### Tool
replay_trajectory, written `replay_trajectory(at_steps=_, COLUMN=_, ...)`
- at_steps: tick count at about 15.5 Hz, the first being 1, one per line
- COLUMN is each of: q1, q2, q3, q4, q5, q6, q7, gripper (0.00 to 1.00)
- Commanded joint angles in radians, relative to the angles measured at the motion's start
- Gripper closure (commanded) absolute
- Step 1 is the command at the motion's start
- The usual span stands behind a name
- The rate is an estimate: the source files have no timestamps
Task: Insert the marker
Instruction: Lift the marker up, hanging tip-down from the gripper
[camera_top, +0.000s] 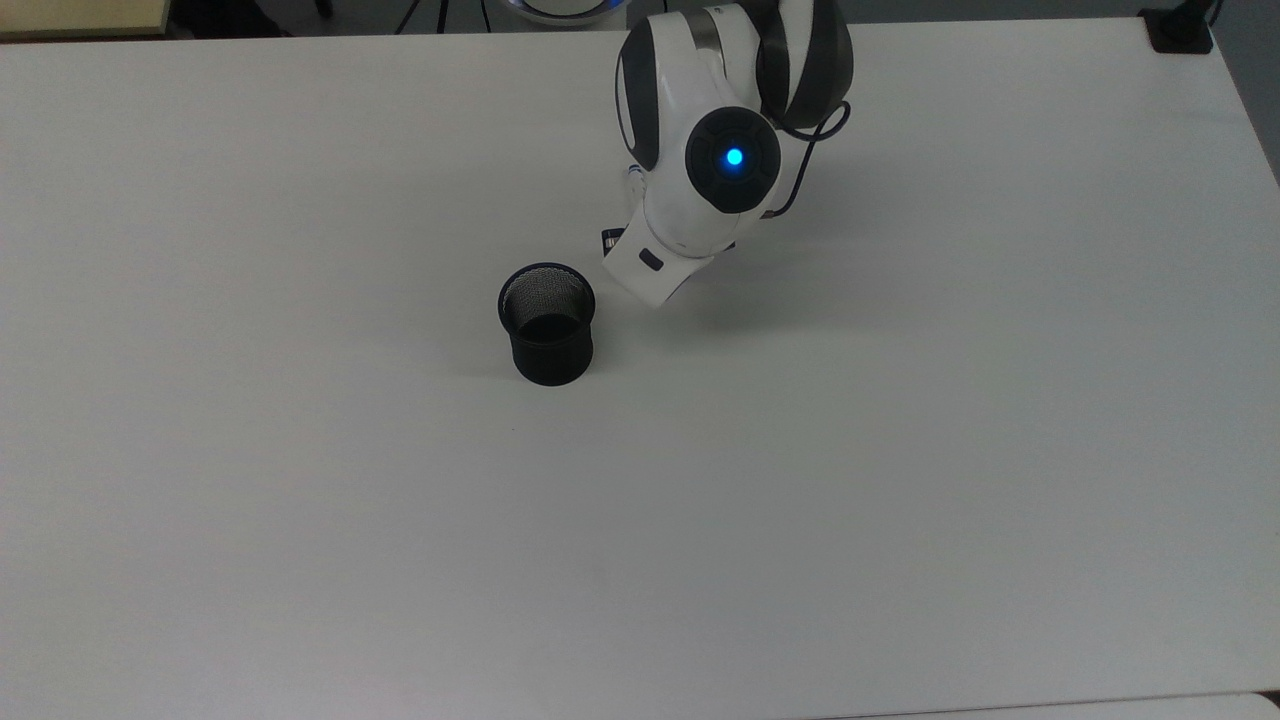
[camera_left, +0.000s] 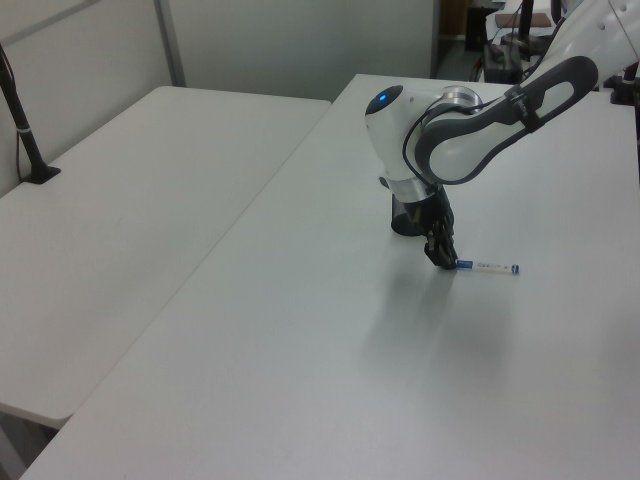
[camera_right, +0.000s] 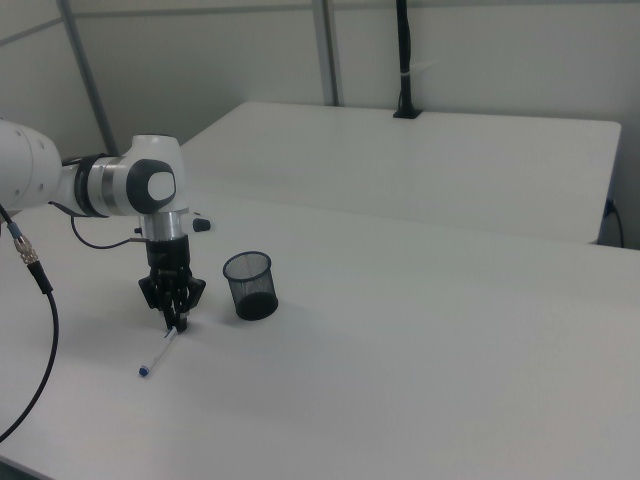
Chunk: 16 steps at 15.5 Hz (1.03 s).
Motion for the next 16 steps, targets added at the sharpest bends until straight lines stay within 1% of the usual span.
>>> replay_trajectory(at_steps=1, q1=0.018, q2=0.017, q3=-0.009, q4=-0.015, q5=0.001, q6=0.041, q7=0.021, gripper=0.95)
replay_trajectory(at_steps=3, q1=0.006, q2=-0.039, q3=-0.009, q4=-0.013, q5=0.004, q6=0.030, q7=0.009, gripper=0.95)
replay_trajectory(at_steps=4, q1=-0.012, q2=-0.090, q3=-0.010, q4=-0.013, q5=0.006, q6=0.011, q7=0.003, gripper=0.95)
replay_trajectory(at_steps=7, q1=-0.052, q2=-0.193, q3=-0.018, q4=0.002, q5=0.021, q6=-0.040, q7=-0.041, gripper=0.95)
replay_trajectory(at_steps=8, q1=-0.070, q2=-0.225, q3=-0.019, q4=0.007, q5=0.032, q6=-0.052, q7=-0.052, gripper=0.95)
replay_trajectory(at_steps=9, q1=-0.090, q2=-0.246, q3=-0.019, q4=0.031, q5=0.050, q6=-0.054, q7=-0.061, gripper=0.95)
replay_trajectory(at_steps=11, q1=-0.139, q2=-0.265, q3=-0.021, q4=0.092, q5=0.072, q6=-0.054, q7=-0.080, gripper=0.95)
replay_trajectory(at_steps=14, q1=-0.205, q2=-0.285, q3=-0.021, q4=0.141, q5=0.084, q6=-0.036, q7=-0.113, gripper=0.95)
replay_trajectory(at_steps=16, q1=-0.244, q2=-0.279, q3=-0.021, q4=0.152, q5=0.099, q6=0.051, q7=-0.143, gripper=0.95)
